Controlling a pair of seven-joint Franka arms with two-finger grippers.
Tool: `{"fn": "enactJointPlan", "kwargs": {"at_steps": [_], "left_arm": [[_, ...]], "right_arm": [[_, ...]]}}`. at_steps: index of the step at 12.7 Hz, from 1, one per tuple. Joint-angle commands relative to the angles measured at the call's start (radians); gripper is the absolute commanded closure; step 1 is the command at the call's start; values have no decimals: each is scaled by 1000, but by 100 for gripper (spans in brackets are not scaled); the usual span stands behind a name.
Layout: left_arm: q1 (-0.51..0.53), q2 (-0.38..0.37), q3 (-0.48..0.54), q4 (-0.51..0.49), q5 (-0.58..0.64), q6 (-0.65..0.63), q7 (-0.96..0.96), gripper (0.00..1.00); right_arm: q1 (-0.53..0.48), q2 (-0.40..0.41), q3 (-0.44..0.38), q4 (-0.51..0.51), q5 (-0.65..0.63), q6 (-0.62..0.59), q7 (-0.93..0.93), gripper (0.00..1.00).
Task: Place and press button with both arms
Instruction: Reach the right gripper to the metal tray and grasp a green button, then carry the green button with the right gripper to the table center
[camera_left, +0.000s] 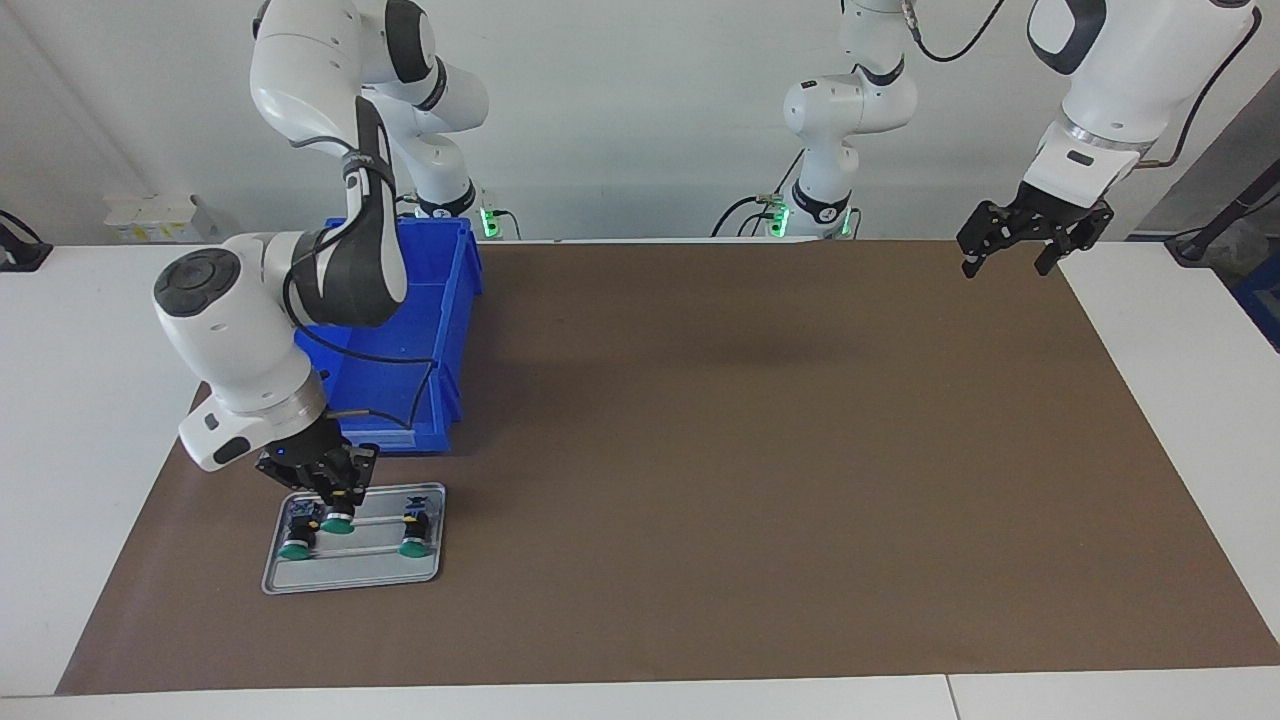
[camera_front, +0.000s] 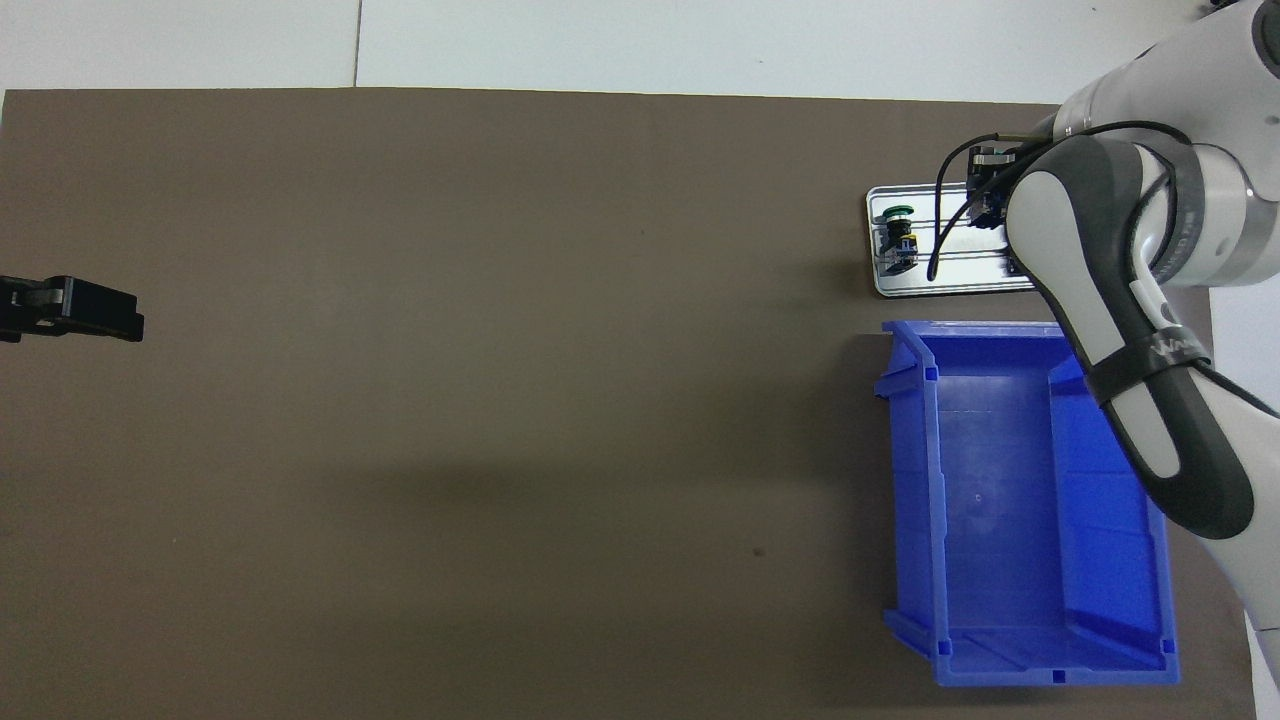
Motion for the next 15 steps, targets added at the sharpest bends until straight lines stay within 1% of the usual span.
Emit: {"fn": "enactJointPlan", "kwargs": {"at_steps": [1, 3, 6, 8, 10, 11, 12, 14, 15], "left_arm": [[2, -25, -1, -27, 17, -6, -7, 0], [2, -25, -1, -27, 17, -6, -7, 0], [2, -25, -1, -27, 17, -6, -7, 0], [2, -25, -1, -27, 17, -6, -7, 0], [2, -25, -1, -27, 17, -6, -7, 0], [2, -25, -1, -27, 17, -6, -7, 0], [2, -25, -1, -27, 17, -6, -7, 0], [2, -25, -1, -27, 17, -6, -7, 0], [2, -25, -1, -27, 17, -6, -7, 0]], "right_arm": [[60, -26, -5, 48, -24, -86, 391, 100], [142, -36, -5, 48, -38, -108, 688, 100], [259, -45, 6, 37, -62, -77, 1190, 100], [360, -36, 9, 36, -111, -65, 1444, 100], [452, -1, 9, 36, -136, -14, 1675, 100], [474, 9, 9, 36, -145, 10, 1769, 100], [498, 24, 11, 37, -150, 10, 1849, 100], [584, 106, 2, 52, -163, 18, 2002, 100], [615, 143, 6, 78, -182, 42, 2079, 100]]}}
